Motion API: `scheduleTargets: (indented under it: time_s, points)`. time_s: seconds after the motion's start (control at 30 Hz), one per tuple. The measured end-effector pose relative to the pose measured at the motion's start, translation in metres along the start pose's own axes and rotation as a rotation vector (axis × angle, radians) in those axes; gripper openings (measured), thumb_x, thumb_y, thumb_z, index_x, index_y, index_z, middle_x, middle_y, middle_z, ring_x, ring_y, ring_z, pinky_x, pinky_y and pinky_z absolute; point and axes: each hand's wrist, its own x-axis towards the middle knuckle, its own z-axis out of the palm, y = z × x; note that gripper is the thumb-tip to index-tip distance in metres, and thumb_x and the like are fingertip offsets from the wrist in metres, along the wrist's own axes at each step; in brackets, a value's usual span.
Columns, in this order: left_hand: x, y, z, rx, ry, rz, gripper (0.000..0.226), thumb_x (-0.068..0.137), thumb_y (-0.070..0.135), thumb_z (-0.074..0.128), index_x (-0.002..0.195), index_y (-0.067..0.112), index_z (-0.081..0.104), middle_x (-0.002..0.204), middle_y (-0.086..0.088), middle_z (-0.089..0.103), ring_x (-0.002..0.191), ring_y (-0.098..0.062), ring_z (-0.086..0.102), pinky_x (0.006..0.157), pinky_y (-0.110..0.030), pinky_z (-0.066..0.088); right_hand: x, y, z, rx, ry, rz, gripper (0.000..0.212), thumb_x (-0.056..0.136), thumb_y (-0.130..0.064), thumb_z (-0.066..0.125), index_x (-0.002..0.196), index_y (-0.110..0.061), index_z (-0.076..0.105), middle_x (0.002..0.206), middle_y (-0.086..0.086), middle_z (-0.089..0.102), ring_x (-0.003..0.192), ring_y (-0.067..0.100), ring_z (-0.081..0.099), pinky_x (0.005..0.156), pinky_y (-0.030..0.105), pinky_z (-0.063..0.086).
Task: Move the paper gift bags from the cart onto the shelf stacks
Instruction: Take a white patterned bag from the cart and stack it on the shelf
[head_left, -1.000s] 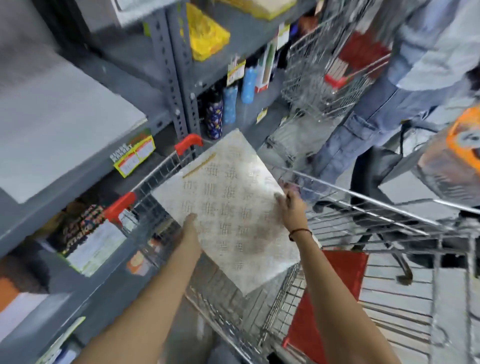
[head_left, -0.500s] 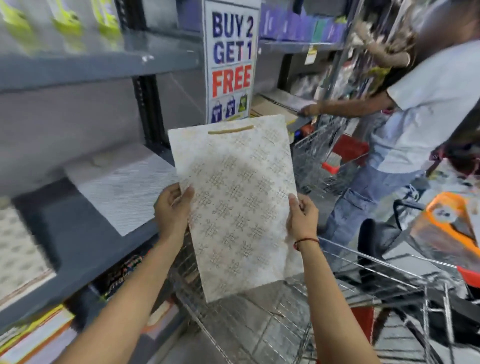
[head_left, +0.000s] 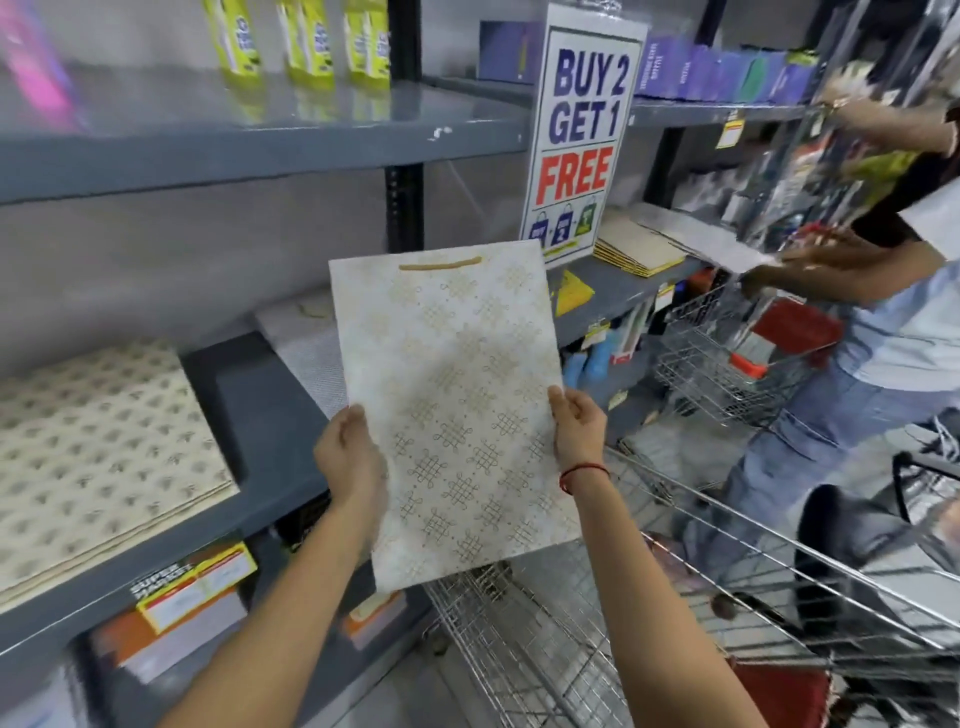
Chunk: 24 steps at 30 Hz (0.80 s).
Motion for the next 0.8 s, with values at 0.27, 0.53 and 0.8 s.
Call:
scheduleTargets:
  time_s: [0.27, 0.53, 0.8]
  points:
    - [0.072, 0.027, -0.043, 0.010, 0.259, 0.019, 0.032, 0.094, 0.021, 0.051, 0.103, -0.007, 0.065, 0.101, -0.024, 0.066, 0.094, -0.022, 0.058, 0.093, -0.032, 0.046, -0.006, 0.029, 0.037, -0.132, -0.463, 0.173, 0.027, 0.084, -0.017, 0.065, 0.110, -0.011, 0.060, 0.108, 0.017, 0.067, 0.099, 0.035, 0.064, 0.089, 0.047, 0.054]
    - [0.120, 0.035, -0.041, 0.070, 0.158, -0.084, 0.014, 0.096, 0.013, 0.046, 0.086, 0.014, 0.057, 0.070, 0.000, 0.062, 0.068, -0.021, 0.050, 0.054, -0.014, 0.050, 0.007, 0.039, 0.073, -0.256, -0.353, 0.127, 0.034, 0.090, -0.014, 0.057, 0.121, -0.002, 0.054, 0.109, 0.004, 0.058, 0.104, 0.023, 0.056, 0.091, 0.037, 0.047]
    - [0.113, 0.009, -0.018, 0.612, -0.048, -0.107, 0.065, 0.088, 0.029, 0.061, 0.140, 0.004, 0.032, 0.124, -0.007, 0.056, 0.121, -0.028, 0.050, 0.100, -0.033, 0.043, 0.087, 0.025, 0.127, -0.384, -0.285, 0.100, 0.037, 0.090, -0.017, 0.056, 0.123, 0.001, 0.055, 0.125, 0.019, 0.060, 0.118, 0.032, 0.054, 0.097, 0.035, 0.042]
